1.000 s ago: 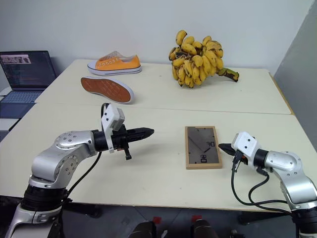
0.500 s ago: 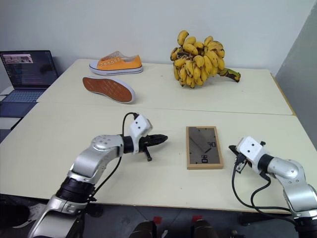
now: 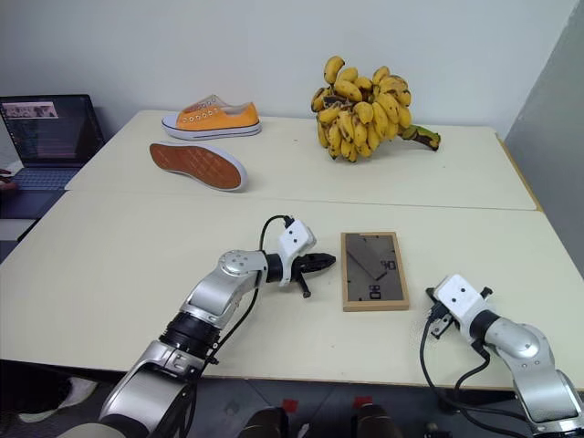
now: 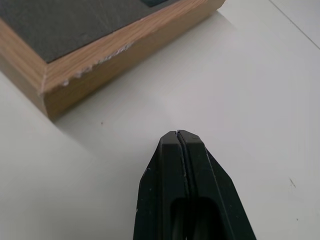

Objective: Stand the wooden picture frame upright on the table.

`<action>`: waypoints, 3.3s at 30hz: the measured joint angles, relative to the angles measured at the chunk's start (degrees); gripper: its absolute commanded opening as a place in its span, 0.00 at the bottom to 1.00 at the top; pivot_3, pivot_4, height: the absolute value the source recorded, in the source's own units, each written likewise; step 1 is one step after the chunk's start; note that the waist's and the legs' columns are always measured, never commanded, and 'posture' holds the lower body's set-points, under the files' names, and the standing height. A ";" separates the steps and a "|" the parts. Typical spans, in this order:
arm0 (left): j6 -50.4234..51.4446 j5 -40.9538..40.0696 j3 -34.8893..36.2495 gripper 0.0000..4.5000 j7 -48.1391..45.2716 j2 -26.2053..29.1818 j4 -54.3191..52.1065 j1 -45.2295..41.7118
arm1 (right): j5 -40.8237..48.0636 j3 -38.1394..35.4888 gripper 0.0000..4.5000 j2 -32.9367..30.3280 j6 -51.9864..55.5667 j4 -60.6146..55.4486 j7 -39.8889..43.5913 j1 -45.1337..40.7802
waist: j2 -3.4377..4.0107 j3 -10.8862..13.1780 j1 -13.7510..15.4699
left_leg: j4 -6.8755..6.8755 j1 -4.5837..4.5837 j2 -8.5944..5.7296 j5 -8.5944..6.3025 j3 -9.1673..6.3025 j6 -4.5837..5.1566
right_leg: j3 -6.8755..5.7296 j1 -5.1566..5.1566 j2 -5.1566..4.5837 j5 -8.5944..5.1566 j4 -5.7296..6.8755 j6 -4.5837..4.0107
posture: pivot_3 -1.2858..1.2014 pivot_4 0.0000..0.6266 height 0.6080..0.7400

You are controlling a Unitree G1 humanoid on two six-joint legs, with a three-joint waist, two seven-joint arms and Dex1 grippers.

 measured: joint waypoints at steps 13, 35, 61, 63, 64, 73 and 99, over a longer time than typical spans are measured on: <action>-5.98 3.10 0.46 0.02 2.20 -5.50 15.66 -7.55 | -1.51 5.12 0.00 6.20 8.44 -6.20 -3.33 -4.22 | 0.00 0.00 -0.08 | 0.00 -0.02 -0.02 0.00 -0.02 0.00 | -0.02 -0.01 0.00 -0.02 0.00 0.03 | 0.52 0.24 1.00; 33.31 -9.20 7.05 0.31 -14.41 11.36 -6.33 -7.73 | -1.51 1.59 0.00 -0.90 5.36 -2.48 1.73 -4.76 | 0.00 0.00 -0.32 | 0.00 -0.04 -0.02 0.01 -0.14 0.00 | -0.14 0.01 0.01 -0.12 0.05 0.13 | 0.52 0.24 1.00; 53.65 -19.63 6.72 0.88 -10.49 5.29 2.61 -11.39 | -6.55 5.94 0.00 1.11 -0.63 2.11 0.44 -6.66 | 0.00 0.00 -0.52 | -0.01 -0.02 -0.01 0.01 -0.16 -0.01 | -0.15 -0.01 0.01 -0.09 0.07 0.06 | 0.52 0.24 1.00; 53.26 -19.65 6.73 0.88 -10.55 4.55 3.69 -11.77 | -6.60 6.35 0.00 1.80 -0.84 2.26 0.32 -6.86 | 0.00 0.00 -0.51 | -0.01 -0.03 -0.01 0.01 -0.16 -0.01 | -0.15 -0.01 0.01 -0.08 0.07 0.04 | 0.52 0.24 1.00; 52.95 -19.67 6.78 0.88 -10.59 4.15 5.37 -12.46 | -6.77 6.47 0.00 1.95 -0.96 2.75 0.13 -7.01 | 0.00 0.00 -0.41 | -0.01 -0.03 -0.02 0.01 -0.16 -0.01 | -0.16 0.00 0.01 -0.08 0.06 0.03 | 0.52 0.24 1.00; 51.89 -19.55 7.01 0.88 -10.58 2.01 10.74 -15.13 | -9.07 9.48 0.00 6.12 -1.44 5.03 -2.24 -10.37 | -0.01 -0.02 -0.56 | 0.00 0.03 -0.02 0.02 -0.16 -0.01 | -0.15 0.05 0.01 -0.09 0.08 0.06 | 0.52 0.24 1.00; 53.11 -20.85 12.43 0.84 -10.35 0.10 14.72 -17.29 | -10.84 13.28 0.00 11.05 -2.42 9.44 -4.40 -15.52 | 0.00 -0.02 -0.58 | -0.02 -0.02 -0.02 0.02 -0.18 -0.02 | -0.18 0.01 0.00 -0.06 0.07 0.01 | 0.52 0.24 1.00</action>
